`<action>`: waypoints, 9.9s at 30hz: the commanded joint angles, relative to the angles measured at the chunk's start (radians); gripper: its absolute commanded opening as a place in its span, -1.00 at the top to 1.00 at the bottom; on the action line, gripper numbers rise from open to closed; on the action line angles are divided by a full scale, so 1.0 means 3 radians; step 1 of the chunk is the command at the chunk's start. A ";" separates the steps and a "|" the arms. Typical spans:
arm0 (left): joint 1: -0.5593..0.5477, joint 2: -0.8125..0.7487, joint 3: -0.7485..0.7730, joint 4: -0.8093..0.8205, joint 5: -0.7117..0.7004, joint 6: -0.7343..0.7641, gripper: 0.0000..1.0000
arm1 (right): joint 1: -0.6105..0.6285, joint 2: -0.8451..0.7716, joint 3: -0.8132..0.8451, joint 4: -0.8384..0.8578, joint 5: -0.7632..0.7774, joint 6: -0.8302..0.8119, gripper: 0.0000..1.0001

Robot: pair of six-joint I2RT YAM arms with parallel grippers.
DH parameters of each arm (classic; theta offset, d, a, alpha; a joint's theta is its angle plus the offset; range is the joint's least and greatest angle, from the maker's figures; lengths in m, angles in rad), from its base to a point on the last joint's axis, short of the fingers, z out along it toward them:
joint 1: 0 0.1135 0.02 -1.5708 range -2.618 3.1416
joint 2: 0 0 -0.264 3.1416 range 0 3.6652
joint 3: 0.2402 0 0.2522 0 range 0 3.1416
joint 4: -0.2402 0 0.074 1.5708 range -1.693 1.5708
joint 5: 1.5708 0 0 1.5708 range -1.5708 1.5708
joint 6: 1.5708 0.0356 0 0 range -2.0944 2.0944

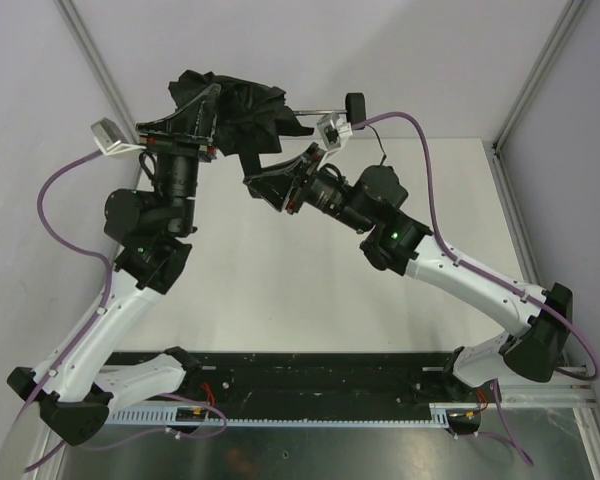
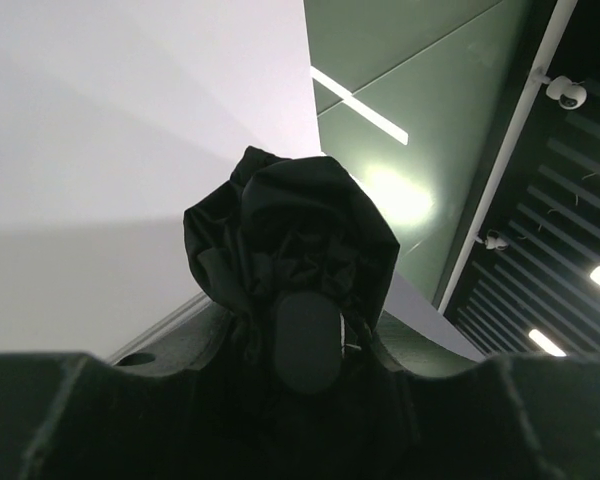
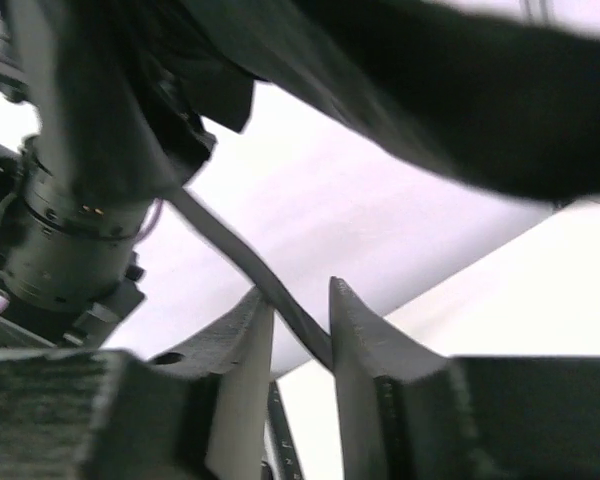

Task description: Put away the umbrella

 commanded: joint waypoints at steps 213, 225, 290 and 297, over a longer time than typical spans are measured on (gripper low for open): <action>0.0834 0.1818 -0.1280 -0.3132 0.1804 0.0625 1.00 | 0.1370 0.2569 -0.0889 -0.0538 0.2923 -0.4324 0.90; 0.0839 0.1704 -0.1300 -0.3217 0.2001 0.0465 1.00 | 0.1302 0.2527 -0.0822 -0.0729 0.2864 -0.4520 0.84; 0.0998 0.1019 -0.1084 -0.3341 0.2055 0.0898 1.00 | -0.0282 -0.0595 -0.1691 -0.1527 0.0276 0.1278 -0.98; 0.1008 0.0124 -0.1193 -0.1991 0.2398 0.0745 1.00 | -0.0957 -0.0978 -0.2122 -0.1154 -0.0389 0.2219 -0.98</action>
